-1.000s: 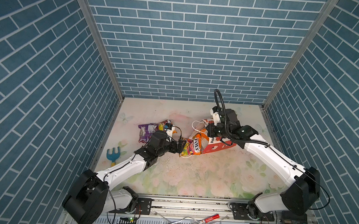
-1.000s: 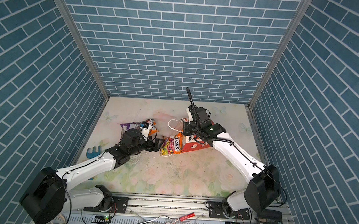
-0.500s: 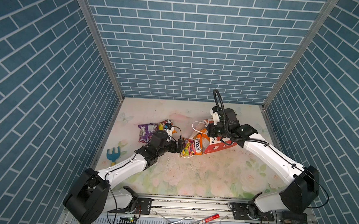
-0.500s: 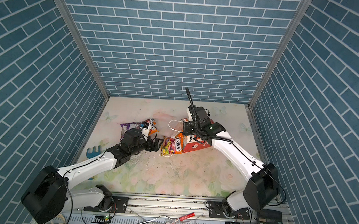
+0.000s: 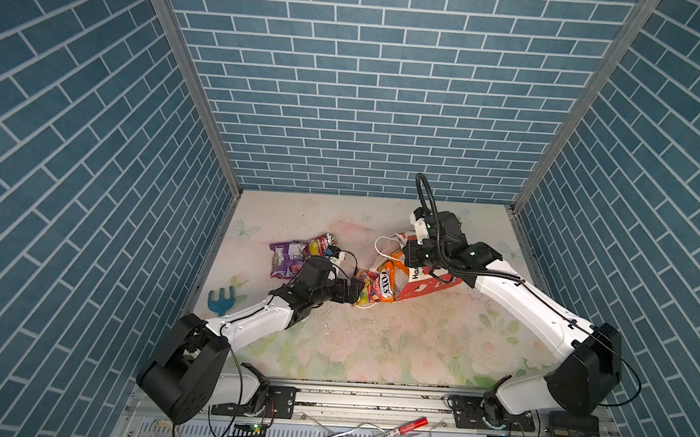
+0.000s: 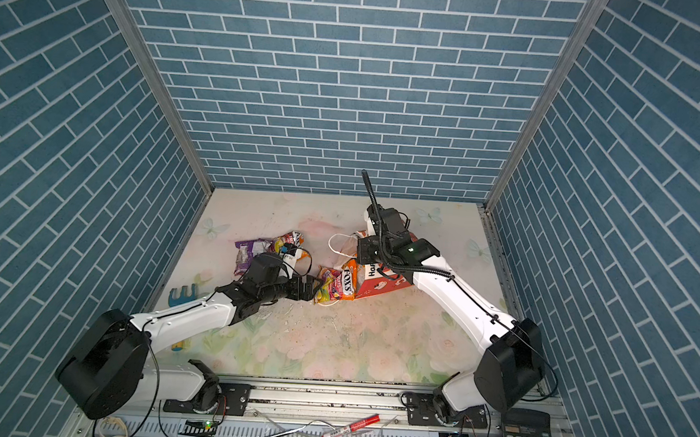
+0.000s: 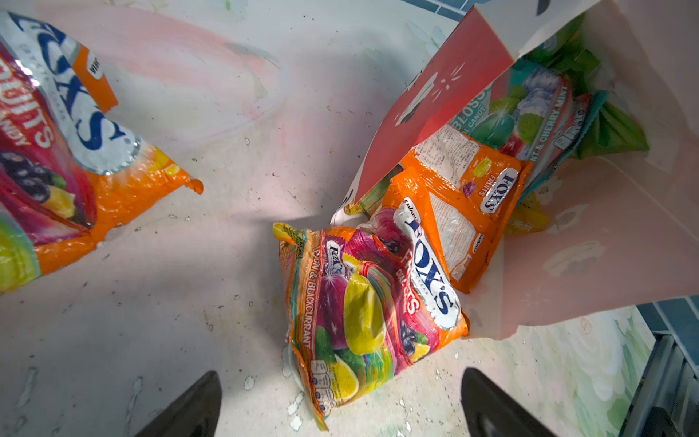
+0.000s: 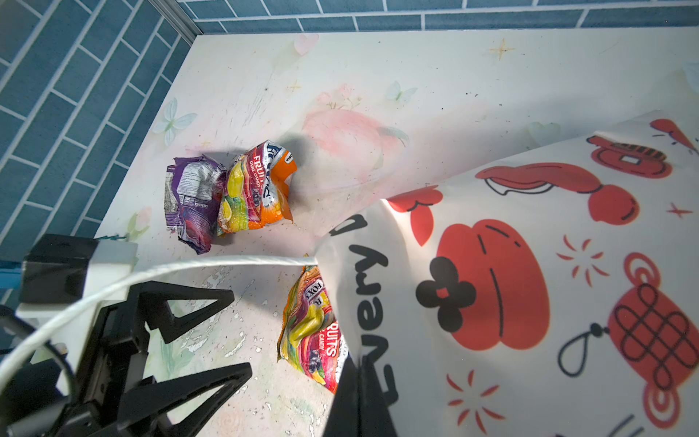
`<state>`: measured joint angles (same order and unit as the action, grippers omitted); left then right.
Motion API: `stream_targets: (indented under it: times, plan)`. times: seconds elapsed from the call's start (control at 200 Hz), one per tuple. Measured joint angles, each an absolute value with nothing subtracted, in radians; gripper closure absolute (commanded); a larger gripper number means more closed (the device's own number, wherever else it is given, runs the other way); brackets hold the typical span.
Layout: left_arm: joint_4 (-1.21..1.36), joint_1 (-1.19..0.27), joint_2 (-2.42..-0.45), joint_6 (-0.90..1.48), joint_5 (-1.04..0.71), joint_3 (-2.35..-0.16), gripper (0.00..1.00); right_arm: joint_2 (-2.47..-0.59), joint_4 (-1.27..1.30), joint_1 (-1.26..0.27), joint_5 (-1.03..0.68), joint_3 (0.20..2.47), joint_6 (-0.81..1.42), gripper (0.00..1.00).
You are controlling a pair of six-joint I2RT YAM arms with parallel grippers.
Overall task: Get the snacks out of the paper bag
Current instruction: 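Move the left gripper back to the bag mouth and grasp the multicolour Fox's packet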
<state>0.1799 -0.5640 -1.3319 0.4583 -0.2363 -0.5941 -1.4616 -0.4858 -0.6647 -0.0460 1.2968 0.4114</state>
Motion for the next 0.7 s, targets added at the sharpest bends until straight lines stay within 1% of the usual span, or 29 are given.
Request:
stream_targets:
  times: [0.275, 0.48, 0.7]
  plan:
    - [0.211, -0.569, -1.435, 0.480, -0.261, -0.595, 0.00, -1.462, -0.478, -0.665, -0.047, 1.296, 0.411, 1.00]
    - [0.224, -0.570, -1.483, 0.498, -0.252, -0.598, 0.09, -1.461, -0.456, -0.665, -0.050, 1.282, 0.413, 1.00]
    - [0.261, -0.570, -1.506, 0.513, -0.239, -0.600, 0.13, -1.461, -0.441, -0.665, -0.049, 1.276, 0.414, 1.00]
